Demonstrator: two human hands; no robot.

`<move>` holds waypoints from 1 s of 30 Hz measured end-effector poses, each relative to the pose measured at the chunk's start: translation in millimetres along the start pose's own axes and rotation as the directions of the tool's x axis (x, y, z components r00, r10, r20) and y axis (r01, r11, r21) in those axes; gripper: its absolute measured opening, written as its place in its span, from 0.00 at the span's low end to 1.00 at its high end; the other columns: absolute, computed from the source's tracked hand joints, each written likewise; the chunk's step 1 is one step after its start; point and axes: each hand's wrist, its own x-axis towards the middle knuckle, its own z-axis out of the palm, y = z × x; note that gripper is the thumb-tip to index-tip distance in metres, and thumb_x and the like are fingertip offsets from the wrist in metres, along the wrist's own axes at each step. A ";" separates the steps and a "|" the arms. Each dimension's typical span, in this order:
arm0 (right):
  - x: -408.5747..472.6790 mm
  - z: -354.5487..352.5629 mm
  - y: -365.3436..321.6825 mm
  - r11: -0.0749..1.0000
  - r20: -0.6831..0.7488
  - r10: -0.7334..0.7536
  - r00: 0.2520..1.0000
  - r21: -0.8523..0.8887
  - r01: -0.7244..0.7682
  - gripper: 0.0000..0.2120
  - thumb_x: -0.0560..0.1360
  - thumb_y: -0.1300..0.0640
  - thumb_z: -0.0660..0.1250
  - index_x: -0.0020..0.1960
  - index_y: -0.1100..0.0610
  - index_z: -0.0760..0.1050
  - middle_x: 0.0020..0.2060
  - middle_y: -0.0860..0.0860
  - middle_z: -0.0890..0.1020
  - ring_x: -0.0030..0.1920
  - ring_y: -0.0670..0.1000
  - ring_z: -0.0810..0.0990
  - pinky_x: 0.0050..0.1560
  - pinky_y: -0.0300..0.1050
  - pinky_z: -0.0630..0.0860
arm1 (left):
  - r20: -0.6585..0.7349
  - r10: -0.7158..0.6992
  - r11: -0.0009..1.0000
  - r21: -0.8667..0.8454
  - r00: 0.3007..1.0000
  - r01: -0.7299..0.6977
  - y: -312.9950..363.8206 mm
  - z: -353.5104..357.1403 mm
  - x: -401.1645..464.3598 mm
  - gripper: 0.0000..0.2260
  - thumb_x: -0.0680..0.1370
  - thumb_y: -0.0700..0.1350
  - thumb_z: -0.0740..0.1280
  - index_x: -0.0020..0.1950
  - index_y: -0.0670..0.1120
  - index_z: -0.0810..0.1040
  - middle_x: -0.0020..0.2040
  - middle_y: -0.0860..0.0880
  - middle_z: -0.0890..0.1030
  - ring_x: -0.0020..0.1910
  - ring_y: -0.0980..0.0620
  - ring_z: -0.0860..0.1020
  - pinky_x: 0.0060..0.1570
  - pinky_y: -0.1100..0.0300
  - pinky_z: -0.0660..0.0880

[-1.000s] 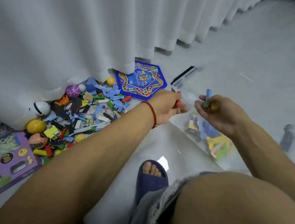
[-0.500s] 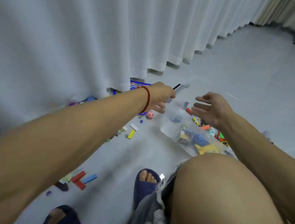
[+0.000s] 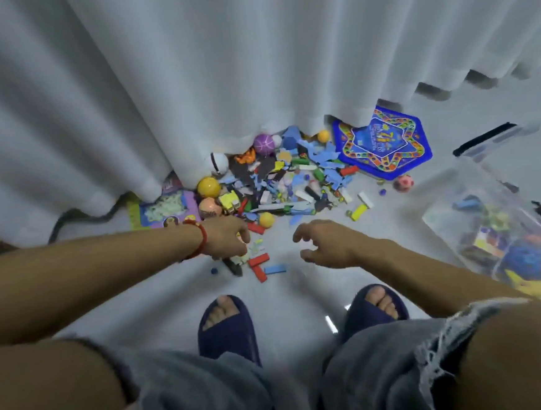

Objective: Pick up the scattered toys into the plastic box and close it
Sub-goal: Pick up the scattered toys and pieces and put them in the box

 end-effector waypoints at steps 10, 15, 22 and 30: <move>79.5 107.6 -19.6 0.981 -0.087 -0.063 0.994 -0.191 0.045 0.30 0.76 0.40 0.66 0.71 0.52 0.61 0.65 0.54 0.67 0.62 0.57 0.69 0.49 0.53 0.79 | -0.349 -0.425 0.880 -0.375 0.835 0.291 -85.0 142.5 71.1 0.39 0.64 0.64 0.74 0.67 0.46 0.65 0.60 0.42 0.68 0.60 0.42 0.69 0.59 0.49 0.72; 109.1 139.5 -28.0 0.983 -0.171 -0.007 0.985 -0.182 -0.024 0.32 0.73 0.35 0.68 0.68 0.54 0.64 0.61 0.55 0.68 0.59 0.57 0.68 0.48 0.52 0.81 | -0.499 -0.497 0.831 -0.510 0.710 0.223 -72.7 148.5 95.9 0.34 0.64 0.64 0.75 0.58 0.47 0.65 0.57 0.45 0.68 0.56 0.46 0.68 0.53 0.52 0.73; 101.0 152.6 -12.1 0.986 -0.243 -0.038 0.969 -0.167 -0.004 0.17 0.83 0.51 0.61 0.68 0.56 0.65 0.63 0.58 0.69 0.56 0.57 0.71 0.51 0.49 0.80 | -0.550 -0.435 0.846 -0.522 0.713 0.113 -77.9 167.2 96.2 0.20 0.71 0.47 0.74 0.58 0.47 0.70 0.53 0.46 0.72 0.52 0.47 0.71 0.50 0.60 0.67; 95.2 150.7 1.9 0.961 -0.205 -0.023 0.979 -0.275 -0.035 0.16 0.81 0.63 0.59 0.68 0.62 0.63 0.61 0.61 0.67 0.52 0.57 0.68 0.47 0.47 0.77 | -0.511 -0.483 0.765 -0.642 0.711 0.059 -80.8 161.8 90.0 0.14 0.70 0.38 0.74 0.53 0.47 0.75 0.48 0.48 0.77 0.44 0.52 0.75 0.47 0.60 0.75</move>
